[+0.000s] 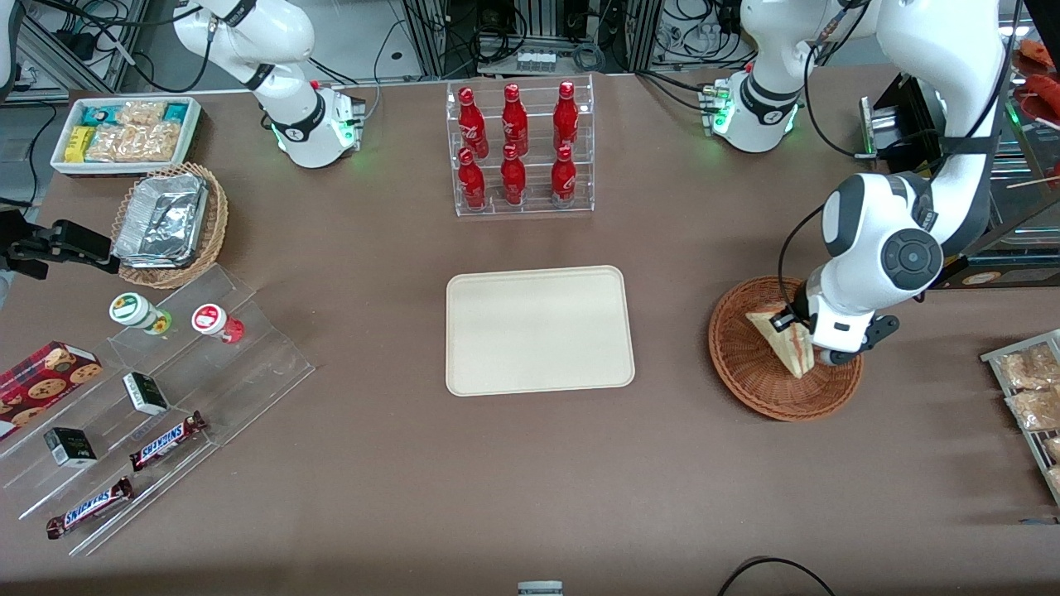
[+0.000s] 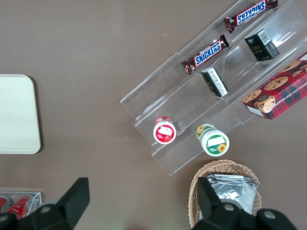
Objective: Place sandwich from basket to tray
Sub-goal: 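Lift the sandwich out of the basket with the left gripper, then carry the sandwich over the beige tray with the left gripper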
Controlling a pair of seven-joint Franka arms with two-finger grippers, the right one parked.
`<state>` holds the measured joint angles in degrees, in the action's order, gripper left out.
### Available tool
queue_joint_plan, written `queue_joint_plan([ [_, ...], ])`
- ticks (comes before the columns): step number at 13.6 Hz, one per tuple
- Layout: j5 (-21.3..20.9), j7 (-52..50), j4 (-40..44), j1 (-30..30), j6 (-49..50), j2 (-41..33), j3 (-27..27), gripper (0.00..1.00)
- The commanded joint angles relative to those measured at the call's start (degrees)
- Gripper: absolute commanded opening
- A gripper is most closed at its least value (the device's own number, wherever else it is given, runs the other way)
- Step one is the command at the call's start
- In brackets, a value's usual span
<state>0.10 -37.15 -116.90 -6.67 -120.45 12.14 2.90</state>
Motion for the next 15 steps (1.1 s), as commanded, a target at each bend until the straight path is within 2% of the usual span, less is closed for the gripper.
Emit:
queue_joint_plan([
  [1,-0.4,0.1,4.8,-6.1,4.0,0.3,-0.3,0.00],
  [4,0.4,0.2,8.3,-12.7,4.0,2.5,-0.3,0.00],
  [8,0.7,0.3,16.4,-21.3,5.0,10.4,-0.3,0.00],
  [11,5.0,-0.6,22.4,-24.7,4.9,16.0,1.4,0.00],
  [15,4.4,-4.2,30.8,-30.9,5.8,23.3,1.5,0.00],
])
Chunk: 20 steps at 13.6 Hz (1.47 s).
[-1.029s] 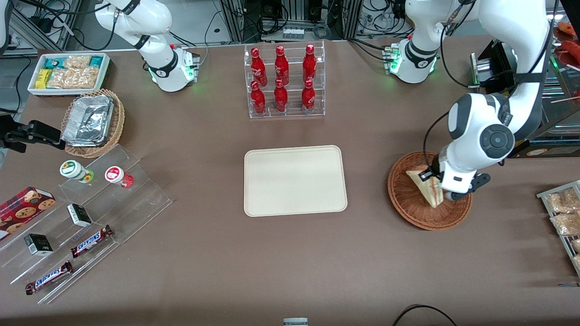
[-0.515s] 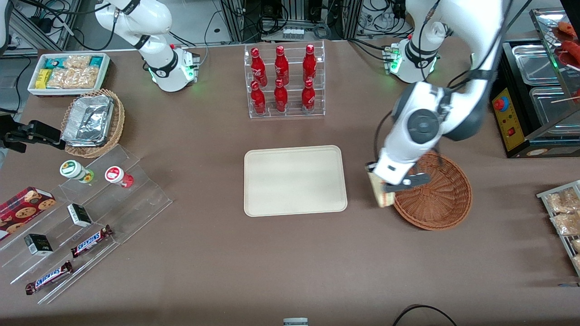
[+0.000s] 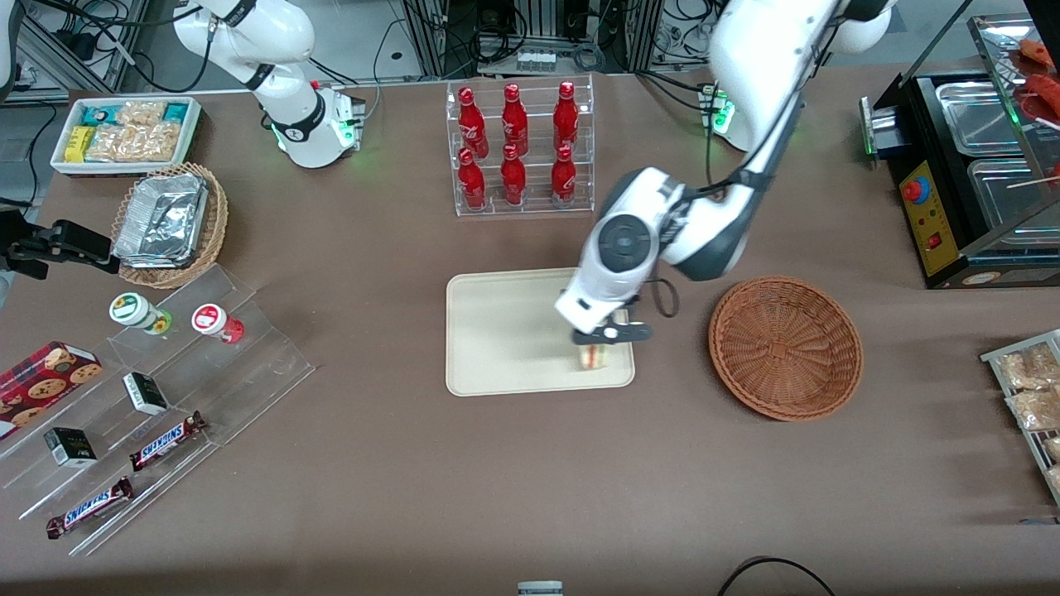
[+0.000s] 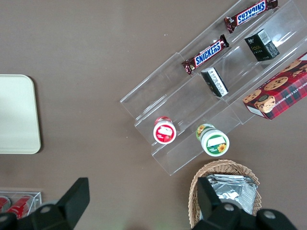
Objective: Place sandwich from basket to tray
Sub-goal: 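Carry the sandwich over the beige tray with the left gripper, then lower the sandwich onto the tray and open the left gripper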
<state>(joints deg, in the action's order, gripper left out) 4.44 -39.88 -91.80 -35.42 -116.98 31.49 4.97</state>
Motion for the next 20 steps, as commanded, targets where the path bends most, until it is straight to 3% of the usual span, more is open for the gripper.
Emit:
queue_joint_plan([
  [1,0.2,-1.5,6.2,-2.8,2.4,4.6,-0.6,0.00],
  [5,0.0,-3.4,8.9,-6.2,2.4,8.0,-0.7,0.00],
  [19,0.0,-9.4,12.9,-6.2,2.2,12.4,-0.9,0.00],
  [20,0.0,-9.5,12.9,-6.2,2.0,12.5,-0.9,0.06],
])
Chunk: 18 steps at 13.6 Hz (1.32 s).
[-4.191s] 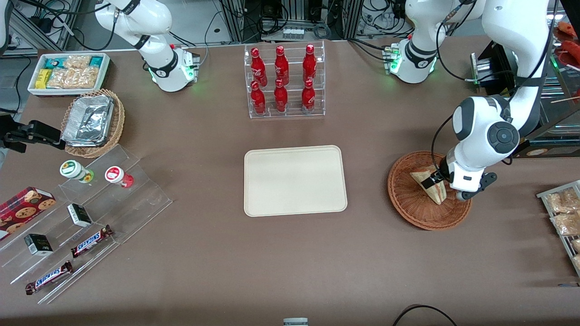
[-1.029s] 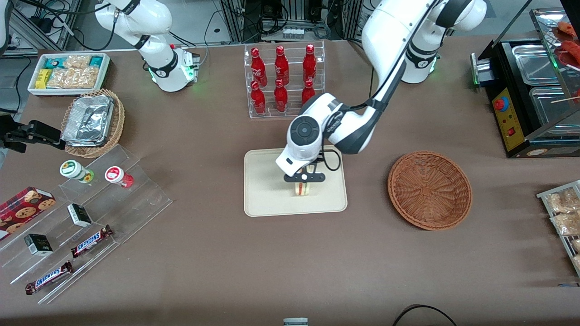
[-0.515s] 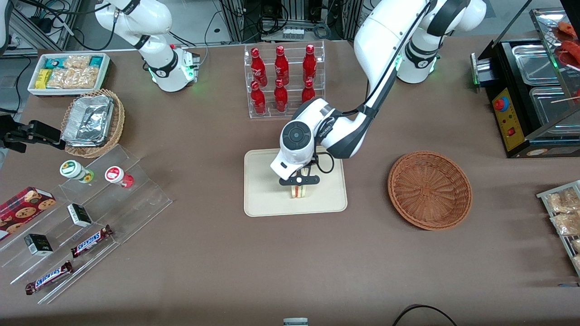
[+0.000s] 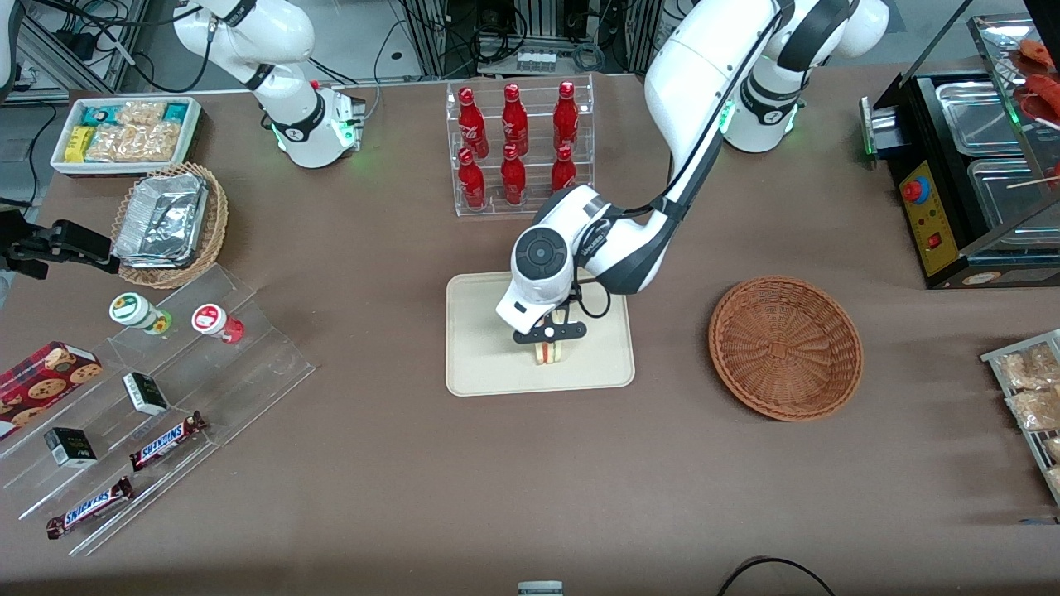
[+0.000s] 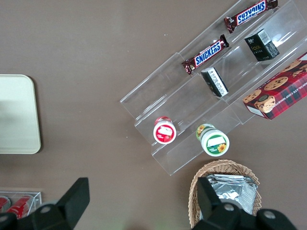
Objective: Place sandwich from basket to tray
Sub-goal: 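Lower the sandwich onto the tray and open the left gripper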
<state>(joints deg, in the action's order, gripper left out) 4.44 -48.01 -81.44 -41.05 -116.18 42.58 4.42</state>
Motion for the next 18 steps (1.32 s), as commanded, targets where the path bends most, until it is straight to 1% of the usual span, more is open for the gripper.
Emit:
queue_joint_plan([
  [1,0.1,-1.5,2.5,-0.5,1.0,1.8,-0.4,0.36],
  [2,0.1,-1.5,2.5,-0.5,1.0,1.9,-0.4,0.63],
  [3,0.1,-1.4,2.5,-0.5,1.0,1.9,-0.4,1.00],
  [6,0.0,-1.0,2.8,-0.4,1.2,1.4,-0.4,1.00],
  [7,0.0,-0.9,4.1,-0.3,1.8,1.0,-0.4,1.00],
  [10,0.3,-0.9,8.7,0.5,8.3,0.1,-0.4,1.00],
  [13,0.4,-0.2,11.1,2.0,13.3,-2.8,-0.4,1.00],
  [15,0.6,4.0,11.3,3.0,16.1,-5.3,-0.4,1.00],
  [18,0.7,10.0,11.1,8.0,20.2,-7.5,-0.1,1.00],
])
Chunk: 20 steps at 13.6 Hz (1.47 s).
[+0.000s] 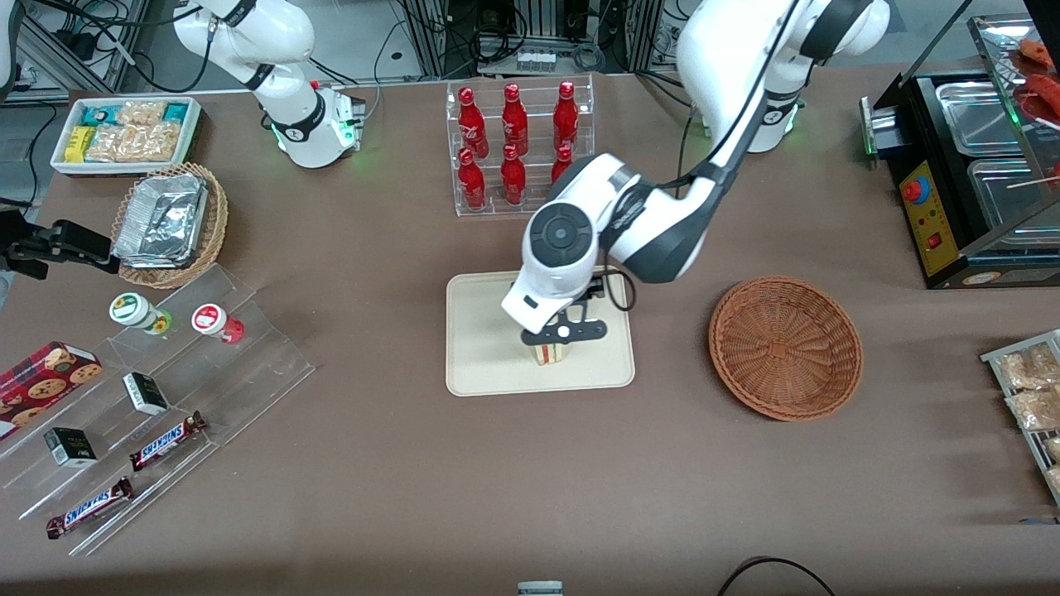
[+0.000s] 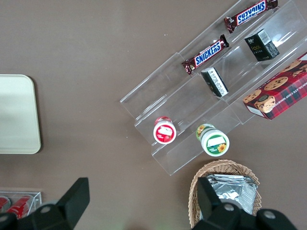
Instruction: Place sandwich from basket to tray
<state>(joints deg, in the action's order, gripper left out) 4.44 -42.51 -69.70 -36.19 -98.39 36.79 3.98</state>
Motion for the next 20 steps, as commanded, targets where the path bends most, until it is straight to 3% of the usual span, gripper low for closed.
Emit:
queue_joint_plan([
  [1,0.5,9.0,-1.3,4.3,2.8,-3.1,0.2,1.00],
  [5,-0.1,11.7,-8.2,9.9,4.2,-9.2,0.0,1.00],
  [12,-0.1,31.3,-15.4,23.5,7.8,-17.9,0.0,1.00],
  [20,-2.3,35.8,-21.1,31.2,11.1,-26.4,-0.3,1.00],
])
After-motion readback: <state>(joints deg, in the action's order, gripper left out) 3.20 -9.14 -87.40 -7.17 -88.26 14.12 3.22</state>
